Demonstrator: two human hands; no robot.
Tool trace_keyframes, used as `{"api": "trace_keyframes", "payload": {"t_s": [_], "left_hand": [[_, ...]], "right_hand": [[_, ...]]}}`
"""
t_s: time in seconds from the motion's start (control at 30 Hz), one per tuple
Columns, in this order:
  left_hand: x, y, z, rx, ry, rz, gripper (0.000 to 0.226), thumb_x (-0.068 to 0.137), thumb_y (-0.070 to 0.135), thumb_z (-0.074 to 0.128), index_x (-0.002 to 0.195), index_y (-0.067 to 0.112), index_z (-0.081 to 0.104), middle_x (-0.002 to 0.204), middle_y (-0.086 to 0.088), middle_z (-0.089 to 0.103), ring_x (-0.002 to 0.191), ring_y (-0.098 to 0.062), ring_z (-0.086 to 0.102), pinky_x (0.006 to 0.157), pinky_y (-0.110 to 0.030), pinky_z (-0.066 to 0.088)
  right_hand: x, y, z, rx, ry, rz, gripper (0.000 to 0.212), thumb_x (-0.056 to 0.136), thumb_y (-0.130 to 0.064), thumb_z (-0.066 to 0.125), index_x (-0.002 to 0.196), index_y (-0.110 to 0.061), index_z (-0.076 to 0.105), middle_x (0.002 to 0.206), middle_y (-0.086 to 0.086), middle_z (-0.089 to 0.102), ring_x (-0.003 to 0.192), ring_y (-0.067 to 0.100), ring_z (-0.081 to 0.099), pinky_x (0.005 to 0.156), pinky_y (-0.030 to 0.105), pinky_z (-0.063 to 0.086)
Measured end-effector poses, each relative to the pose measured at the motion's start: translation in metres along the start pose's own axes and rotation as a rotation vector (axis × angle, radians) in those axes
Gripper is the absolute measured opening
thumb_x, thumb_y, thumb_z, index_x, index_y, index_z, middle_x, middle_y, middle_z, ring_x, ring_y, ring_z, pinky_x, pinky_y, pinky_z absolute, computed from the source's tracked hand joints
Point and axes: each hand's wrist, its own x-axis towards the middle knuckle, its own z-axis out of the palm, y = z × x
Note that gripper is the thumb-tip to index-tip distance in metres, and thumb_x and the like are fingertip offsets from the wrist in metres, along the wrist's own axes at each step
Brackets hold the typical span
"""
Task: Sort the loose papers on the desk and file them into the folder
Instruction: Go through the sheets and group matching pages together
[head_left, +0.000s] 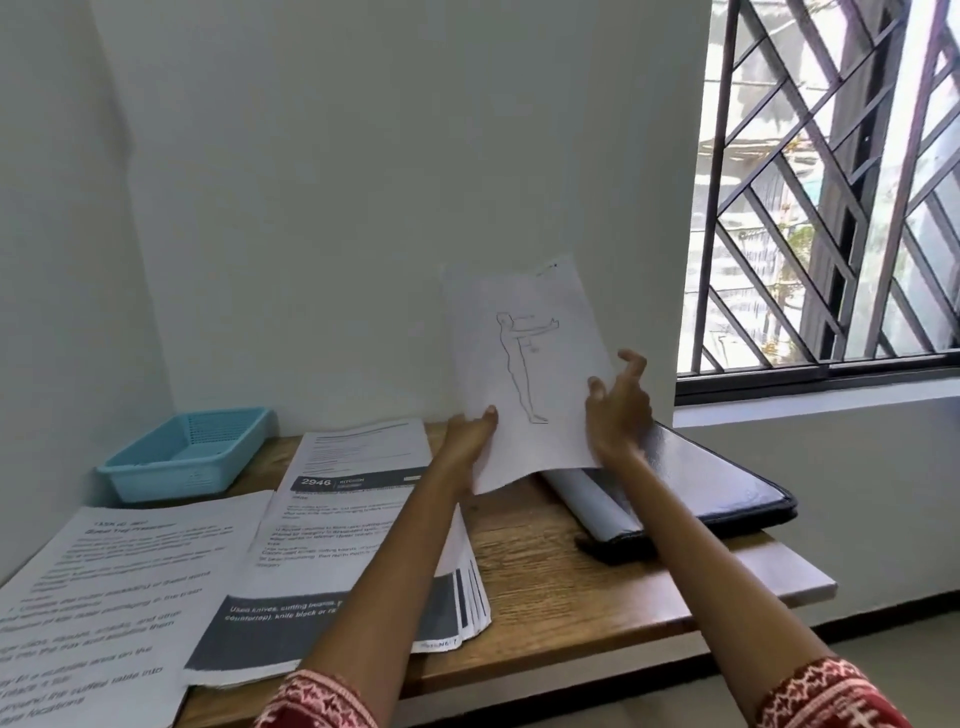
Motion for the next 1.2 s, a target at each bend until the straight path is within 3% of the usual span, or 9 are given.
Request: {"api": "trace_keyframes", "payload": {"t_s": [0.17,0.33,0.5,0.7,0.93,1.03,1.1,1.13,1.2], "left_hand": [[0.027,-0.020,0.045,0.219,-0.057,-0.096,0.047,0.089,0.008,0.059,0.131,-0.003,0.041,0.131,-0.015,0.052,0.114,-0.031,0.055,0.093,-0.037,0.048],[0.033,-0.055,0.060,0.361,0.047,0.003,0.072,0.083,0.001,0.059,0.142,0.011,0.018,0.132,-0.009,0.047,0.114,-0.026,0.051,0.090,-0.029,0.046],[0.039,-0.075,0.062,0.540,0.020,0.108,0.035,0.088,0.020,0.059,0.121,0.012,0.053,0.128,-0.008,0.052,0.110,-0.021,0.053,0.089,-0.025,0.044],[0.036,-0.075,0.069,0.713,-0.063,0.102,0.052,0.089,0.032,0.058,0.132,0.010,0.040,0.136,-0.009,0.034,0.121,-0.022,0.045,0.093,-0.023,0.036],[0.030,-0.049,0.061,0.606,0.160,0.070,0.038,0.096,0.025,0.044,0.131,0.010,0.042,0.138,-0.011,0.037,0.126,-0.028,0.038,0.102,-0.036,0.034],[0.031,-0.028,0.042,0.546,0.172,0.072,0.022,0.091,0.025,0.047,0.093,0.006,0.059,0.099,-0.009,0.059,0.095,-0.025,0.055,0.084,-0.039,0.045],[0.025,-0.016,0.021,0.550,0.200,0.127,0.018,0.088,0.018,0.047,0.072,0.011,0.051,0.076,-0.003,0.053,0.076,-0.023,0.056,0.067,-0.033,0.043],[0.021,-0.011,0.007,0.571,0.205,0.128,0.010,0.087,0.016,0.048,0.082,0.011,0.055,0.083,-0.004,0.056,0.085,-0.025,0.059,0.069,-0.030,0.042],[0.014,-0.005,-0.026,0.635,0.264,0.095,0.029,0.088,0.016,0.051,0.115,0.008,0.056,0.114,-0.008,0.059,0.111,-0.026,0.055,0.083,-0.028,0.042]], "right_hand": [[0.034,0.039,-0.011,-0.430,-0.138,0.004,0.039,0.091,0.000,0.047,0.127,-0.012,0.039,0.108,0.018,0.064,0.098,0.036,0.062,0.074,0.033,0.041],[0.044,0.090,0.006,-0.828,-0.312,0.098,0.038,0.089,-0.005,0.047,0.127,-0.009,0.044,0.119,0.013,0.061,0.114,0.030,0.055,0.095,0.034,0.038],[0.054,0.100,0.017,-0.938,-0.336,0.158,0.037,0.093,-0.014,0.045,0.129,-0.010,0.048,0.135,0.015,0.047,0.125,0.031,0.041,0.101,0.041,0.031],[0.053,0.108,0.024,-1.049,-0.388,0.156,0.036,0.093,-0.012,0.046,0.128,-0.010,0.053,0.136,0.016,0.048,0.126,0.034,0.040,0.107,0.053,0.028],[0.050,0.067,0.019,-0.938,-0.351,-0.053,0.043,0.086,-0.009,0.054,0.129,-0.010,0.047,0.128,0.018,0.047,0.122,0.034,0.041,0.102,0.047,0.033],[0.046,0.033,0.023,-0.773,-0.308,-0.123,0.043,0.087,-0.009,0.054,0.129,-0.008,0.047,0.129,0.018,0.046,0.120,0.035,0.042,0.096,0.043,0.036],[0.036,0.015,0.032,-0.626,-0.303,-0.168,0.042,0.087,-0.007,0.053,0.129,-0.008,0.048,0.129,0.019,0.048,0.119,0.035,0.043,0.095,0.042,0.037],[0.028,0.009,0.038,-0.557,-0.318,-0.185,0.042,0.088,-0.006,0.053,0.129,-0.008,0.048,0.129,0.019,0.049,0.119,0.035,0.044,0.095,0.042,0.038],[0.011,-0.002,0.052,-0.449,-0.391,-0.216,0.041,0.089,-0.007,0.053,0.130,-0.007,0.048,0.128,0.019,0.051,0.119,0.034,0.045,0.093,0.040,0.039]]}}
